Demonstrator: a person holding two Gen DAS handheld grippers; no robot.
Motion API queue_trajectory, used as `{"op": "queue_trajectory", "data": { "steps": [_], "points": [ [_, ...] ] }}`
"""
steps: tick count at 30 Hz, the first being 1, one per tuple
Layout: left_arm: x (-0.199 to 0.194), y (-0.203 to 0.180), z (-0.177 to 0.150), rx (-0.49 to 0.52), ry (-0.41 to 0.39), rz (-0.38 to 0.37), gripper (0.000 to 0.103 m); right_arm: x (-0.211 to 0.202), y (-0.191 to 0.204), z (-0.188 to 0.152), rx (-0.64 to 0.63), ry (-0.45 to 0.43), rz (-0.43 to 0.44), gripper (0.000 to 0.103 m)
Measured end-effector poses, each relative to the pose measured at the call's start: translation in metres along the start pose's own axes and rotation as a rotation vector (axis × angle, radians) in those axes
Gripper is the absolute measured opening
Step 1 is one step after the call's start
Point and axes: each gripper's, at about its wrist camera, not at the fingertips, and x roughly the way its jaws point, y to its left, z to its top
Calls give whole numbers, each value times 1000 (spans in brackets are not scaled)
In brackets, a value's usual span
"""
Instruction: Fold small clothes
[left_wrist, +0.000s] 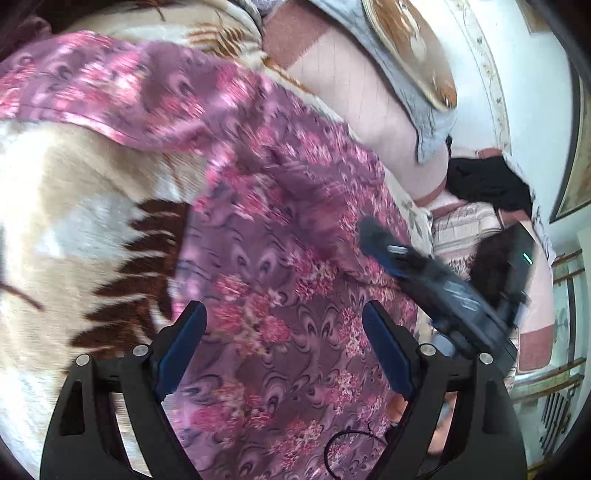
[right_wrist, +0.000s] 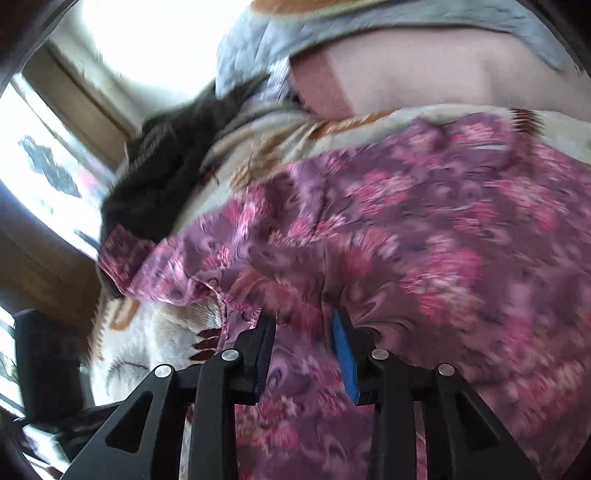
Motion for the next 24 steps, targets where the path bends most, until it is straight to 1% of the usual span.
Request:
{"op": "queue_trajectory", "data": {
  "steps": [1, 2, 5, 7, 8, 9, 10, 11, 12, 13, 14, 15, 16, 17, 18, 19, 20, 21, 22, 23, 24],
  "points": [
    [10, -7, 1, 9, 20, 7, 87, -21, -19, -4, 60, -61, -3, 39],
    [18, -12, 3, 14, 36, 14, 87, -34, -36, -8, 117, -97, -16, 43],
    [46, -26, 11, 22, 74, 39, 87, -66, -93, -17, 276, -162, -59, 44],
    [64, -32, 20, -1, 91, 60, 87, -91, -144, -24, 417, -201, -102, 44],
    [67, -32, 22, -10, 91, 61, 87, -99, -167, -28, 493, -219, -112, 44],
    [71, -34, 27, -21, 80, 72, 85, -107, -194, -36, 597, -252, -108, 44],
    [72, -37, 30, -27, 69, 81, 83, -112, -214, -40, 672, -274, -103, 44],
    [71, -39, 32, -30, 56, 82, 70, -115, -228, -42, 723, -288, -100, 44],
    [72, -43, 38, -27, 50, 84, 43, -116, -246, -42, 780, -305, -80, 44],
    [75, -46, 42, -24, 60, 84, 30, -114, -259, -40, 815, -317, -38, 44],
    [75, -48, 44, -23, 65, 88, 18, -111, -272, -36, 845, -325, 21, 43],
    [74, -51, 48, -19, 59, 99, 17, -109, -279, -32, 858, -335, 54, 24],
    [72, -53, 51, -9, 44, 108, 17, -112, -281, -27, 855, -358, 64, 6],
    [70, -54, 53, -2, 34, 111, 17, -116, -281, -24, 842, -391, 57, 4],
    [69, -53, 53, -1, 27, 111, 18, -124, -281, -23, 831, -437, 60, 4],
    [69, -52, 53, -3, 24, 122, 17, -129, -281, -25, 829, -465, 71, 3],
    [70, -47, 54, -4, 25, 149, 17, -131, -282, -29, 831, -474, 62, 3],
    [75, -41, 52, -7, 39, 178, 18, -129, -286, -36, 833, -454, 22, 3],
    [82, -34, 50, -22, 65, 203, 17, -123, -289, -41, 838, -411, -17, 3],
    [84, -28, 49, -40, 78, 198, 17, -115, -294, -47, 848, -350, -53, 3],
    [80, -24, 46, -50, 67, 171, 17, -111, -296, -55, 854, -327, -36, 2]
  ]
}}
